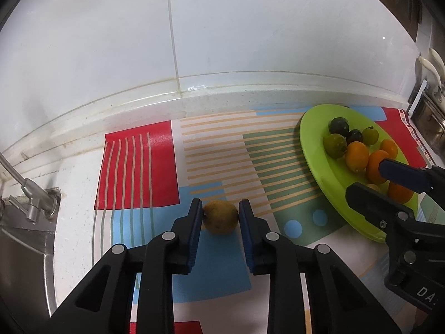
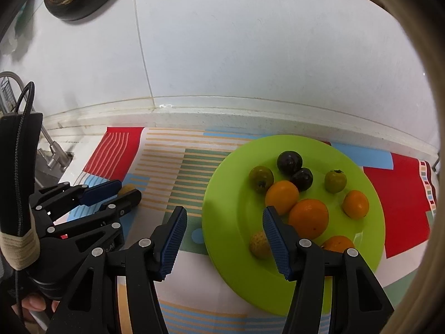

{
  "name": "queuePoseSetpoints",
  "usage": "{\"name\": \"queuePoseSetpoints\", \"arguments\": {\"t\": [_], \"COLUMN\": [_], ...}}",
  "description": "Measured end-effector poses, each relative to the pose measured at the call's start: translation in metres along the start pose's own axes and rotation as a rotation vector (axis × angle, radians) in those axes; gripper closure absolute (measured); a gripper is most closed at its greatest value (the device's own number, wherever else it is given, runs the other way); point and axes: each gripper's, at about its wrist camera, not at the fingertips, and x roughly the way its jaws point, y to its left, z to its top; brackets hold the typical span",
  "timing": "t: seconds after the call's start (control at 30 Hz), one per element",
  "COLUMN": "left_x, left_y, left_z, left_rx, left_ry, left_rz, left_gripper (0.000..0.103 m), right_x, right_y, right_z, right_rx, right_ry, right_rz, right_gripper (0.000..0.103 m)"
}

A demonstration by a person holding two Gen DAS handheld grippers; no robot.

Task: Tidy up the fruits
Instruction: 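Grasp the small tan fruit near the sink with the left tool, then carry the tan fruit onto the green plate and open the left tool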

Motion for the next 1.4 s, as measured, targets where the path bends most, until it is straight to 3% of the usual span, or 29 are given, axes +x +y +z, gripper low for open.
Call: {"name": "queuePoseSetpoints", "arguments": {"t": [0.27, 0.63, 1.03, 1.4], "left_x": [0.0, -0.071, -0.126, -0.121], "left_y": [0.0, -0.02, -0.072, -0.126], "left_z": [-0.004, -0.015, -0.024, -0.006], "left_rx": [-0.019, 0.0, 0.059, 0.102], "left_ry": [0.01, -0.064, -0.13, -0.141], "left_rz": [-0.03, -0.037, -0.069, -0.168], "left_gripper": [0.076, 0.076, 0.076, 0.076], "right_x": [0.0, -0.024, -0.091, -0.126], "right_y": [-0.005, -0.03, -0.062, -0.105], "right_z": [-0.001, -0.014, -0.036, -0.054], "right_rx": [0.006, 0.069, 0.103, 0.163], "right_ry": [-0.003, -0.008, -0.062, -0.076], "right_rz": [-0.013, 0.005, -0.008, -0.082], "right_gripper": [0.045, 0.046, 0.046, 0.046]}}
